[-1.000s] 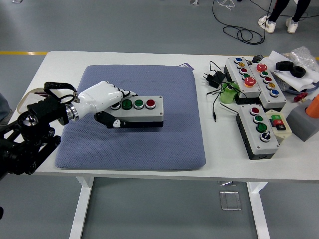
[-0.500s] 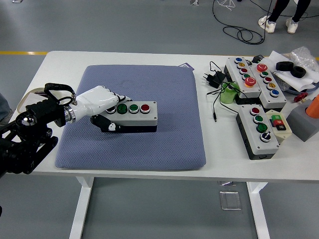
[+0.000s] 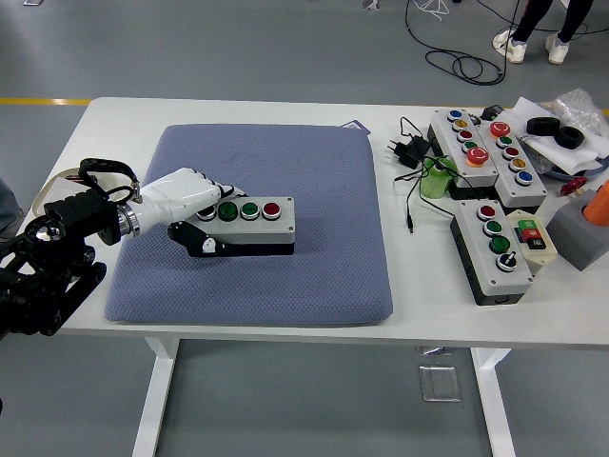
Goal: Pick up the button,place it on the desk,press the button,press the button
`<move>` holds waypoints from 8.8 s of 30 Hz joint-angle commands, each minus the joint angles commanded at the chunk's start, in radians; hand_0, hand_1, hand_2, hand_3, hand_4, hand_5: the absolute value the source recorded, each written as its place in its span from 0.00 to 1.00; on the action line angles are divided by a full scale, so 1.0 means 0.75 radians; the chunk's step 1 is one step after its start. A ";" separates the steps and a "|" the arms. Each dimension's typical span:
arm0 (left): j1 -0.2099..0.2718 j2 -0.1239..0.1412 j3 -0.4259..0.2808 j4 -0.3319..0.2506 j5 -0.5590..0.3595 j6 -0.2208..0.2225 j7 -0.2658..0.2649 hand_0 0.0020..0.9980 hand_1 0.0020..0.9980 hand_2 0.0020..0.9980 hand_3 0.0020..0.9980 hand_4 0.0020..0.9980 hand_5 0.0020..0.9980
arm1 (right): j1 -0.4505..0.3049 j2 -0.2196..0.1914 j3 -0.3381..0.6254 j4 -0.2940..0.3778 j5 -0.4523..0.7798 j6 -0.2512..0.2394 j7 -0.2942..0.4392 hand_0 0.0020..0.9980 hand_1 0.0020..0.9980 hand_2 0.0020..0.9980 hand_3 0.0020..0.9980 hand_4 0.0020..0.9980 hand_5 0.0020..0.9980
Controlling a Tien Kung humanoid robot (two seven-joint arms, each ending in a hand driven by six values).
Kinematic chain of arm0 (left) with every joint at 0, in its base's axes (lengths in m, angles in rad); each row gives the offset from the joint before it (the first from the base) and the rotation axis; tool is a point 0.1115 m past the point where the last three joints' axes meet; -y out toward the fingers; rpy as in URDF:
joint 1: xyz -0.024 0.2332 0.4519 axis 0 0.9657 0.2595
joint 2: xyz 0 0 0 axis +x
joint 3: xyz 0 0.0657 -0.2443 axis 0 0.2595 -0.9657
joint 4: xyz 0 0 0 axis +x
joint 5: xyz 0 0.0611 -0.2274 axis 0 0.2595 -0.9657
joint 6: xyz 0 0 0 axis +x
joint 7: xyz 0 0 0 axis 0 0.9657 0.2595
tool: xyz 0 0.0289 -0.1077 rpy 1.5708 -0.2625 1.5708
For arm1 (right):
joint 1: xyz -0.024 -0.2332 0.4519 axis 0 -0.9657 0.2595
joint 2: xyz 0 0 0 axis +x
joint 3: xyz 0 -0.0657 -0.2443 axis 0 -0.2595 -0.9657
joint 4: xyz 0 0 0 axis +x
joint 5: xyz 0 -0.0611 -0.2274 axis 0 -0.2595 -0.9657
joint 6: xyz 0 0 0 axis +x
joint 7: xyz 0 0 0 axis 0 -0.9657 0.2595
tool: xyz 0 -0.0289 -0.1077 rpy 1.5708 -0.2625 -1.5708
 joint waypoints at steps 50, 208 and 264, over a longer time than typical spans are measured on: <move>0.203 0.106 -0.272 -0.849 0.000 -0.115 0.452 0.04 0.00 0.00 0.80 0.80 0.28 | 0.007 0.000 0.012 0.000 -0.001 -0.003 0.005 0.66 0.64 0.66 0.58 0.37 0.23; 0.297 0.060 -0.481 -0.776 -0.375 0.038 0.621 0.10 0.18 0.24 0.82 0.90 0.65 | 0.002 0.002 0.020 0.000 -0.004 -0.008 0.002 0.66 0.63 0.66 0.58 0.36 0.23; 0.431 0.074 -0.569 -0.577 -1.900 0.016 0.594 0.88 0.93 1.00 0.99 0.75 1.00 | -0.007 0.005 0.028 0.000 -0.011 -0.006 0.000 0.66 0.64 0.66 0.58 0.36 0.23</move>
